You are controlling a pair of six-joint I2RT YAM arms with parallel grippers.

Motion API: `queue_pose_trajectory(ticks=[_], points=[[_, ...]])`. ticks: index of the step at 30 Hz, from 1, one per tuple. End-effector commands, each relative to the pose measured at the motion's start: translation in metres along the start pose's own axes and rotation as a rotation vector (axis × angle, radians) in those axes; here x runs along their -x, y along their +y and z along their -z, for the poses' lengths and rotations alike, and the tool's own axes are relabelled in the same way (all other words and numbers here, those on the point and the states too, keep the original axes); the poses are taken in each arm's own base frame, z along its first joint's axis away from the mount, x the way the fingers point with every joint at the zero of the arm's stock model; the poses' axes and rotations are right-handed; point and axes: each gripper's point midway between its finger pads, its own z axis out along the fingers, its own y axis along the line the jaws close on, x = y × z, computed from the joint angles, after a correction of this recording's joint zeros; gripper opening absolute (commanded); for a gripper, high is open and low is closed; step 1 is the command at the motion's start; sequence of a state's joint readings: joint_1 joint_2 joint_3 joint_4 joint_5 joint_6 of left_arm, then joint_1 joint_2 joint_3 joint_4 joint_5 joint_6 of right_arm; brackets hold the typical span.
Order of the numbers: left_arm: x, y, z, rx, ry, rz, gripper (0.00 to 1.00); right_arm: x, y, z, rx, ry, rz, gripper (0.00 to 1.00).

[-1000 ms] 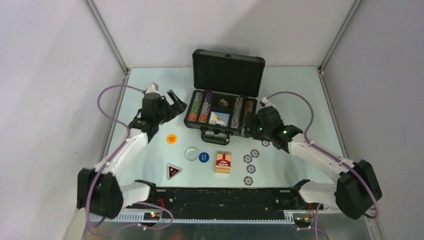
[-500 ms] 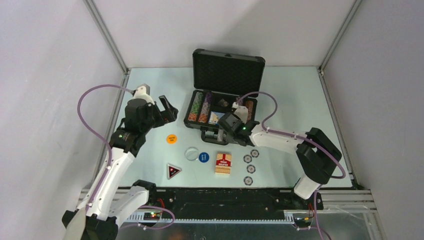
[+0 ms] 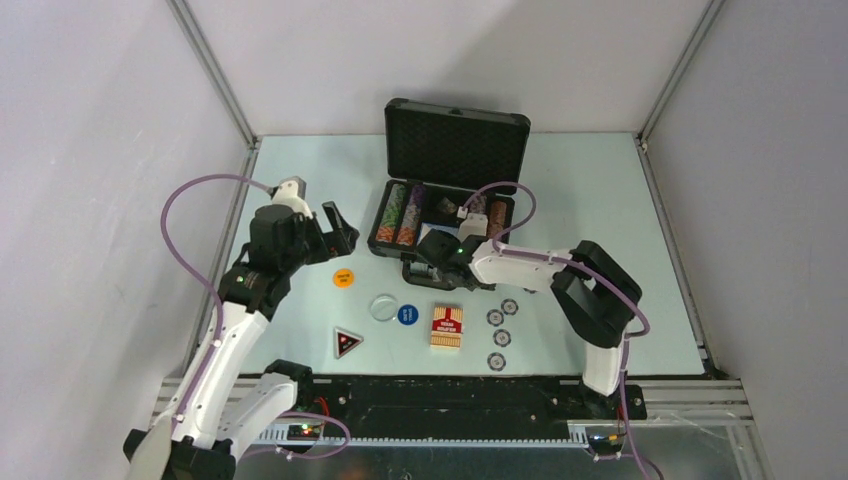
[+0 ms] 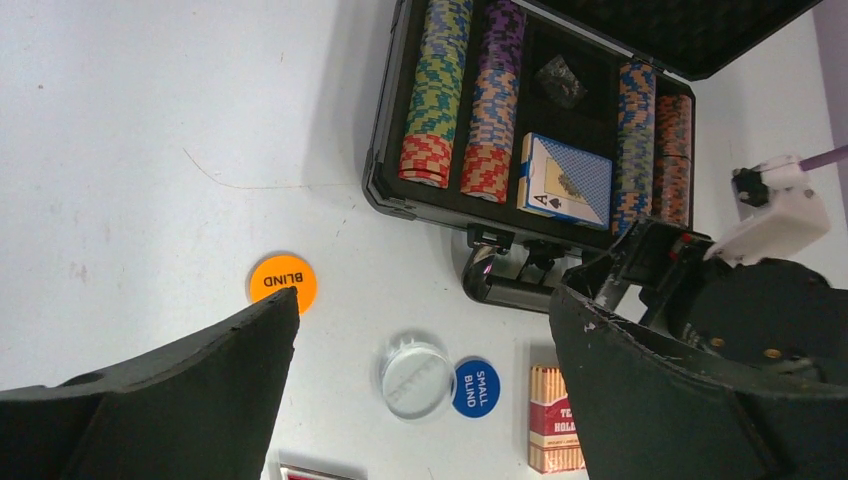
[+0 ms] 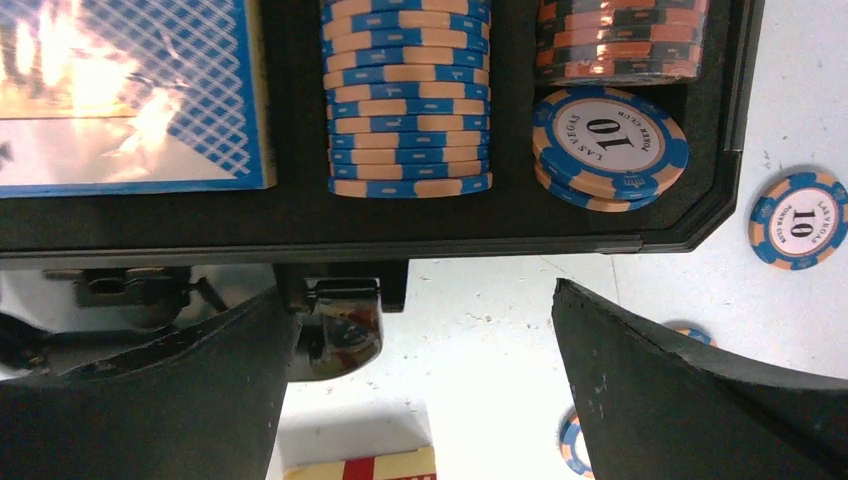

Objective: Pack up texas hold em set

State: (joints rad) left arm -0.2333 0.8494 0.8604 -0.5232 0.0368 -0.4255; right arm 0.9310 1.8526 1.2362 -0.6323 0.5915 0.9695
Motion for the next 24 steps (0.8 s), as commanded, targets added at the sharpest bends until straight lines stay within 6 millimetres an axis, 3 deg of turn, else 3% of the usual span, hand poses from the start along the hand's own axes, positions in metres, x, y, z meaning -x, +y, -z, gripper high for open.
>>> queue_pose_trajectory(ticks=[1, 12, 20, 24], points=[[0.002, -0.005, 0.005, -0.037, -0.016, -0.024, 1.00, 0.005, -0.012, -0.003, -0.108, -0.049, 0.010, 0.99], [0.002, -0.002, 0.004, -0.030, -0.017, -0.021, 1.00, 0.010, -0.079, -0.003, -0.343, -0.051, 0.085, 0.99], [0.001, -0.001, 0.003, -0.028, -0.012, -0.017, 1.00, 0.011, -0.111, -0.005, -0.348, -0.013, 0.070, 1.00], [0.000, -0.001, 0.002, -0.030, -0.007, -0.017, 1.00, 0.012, -0.117, -0.004, -0.344, -0.009, 0.067, 1.00]])
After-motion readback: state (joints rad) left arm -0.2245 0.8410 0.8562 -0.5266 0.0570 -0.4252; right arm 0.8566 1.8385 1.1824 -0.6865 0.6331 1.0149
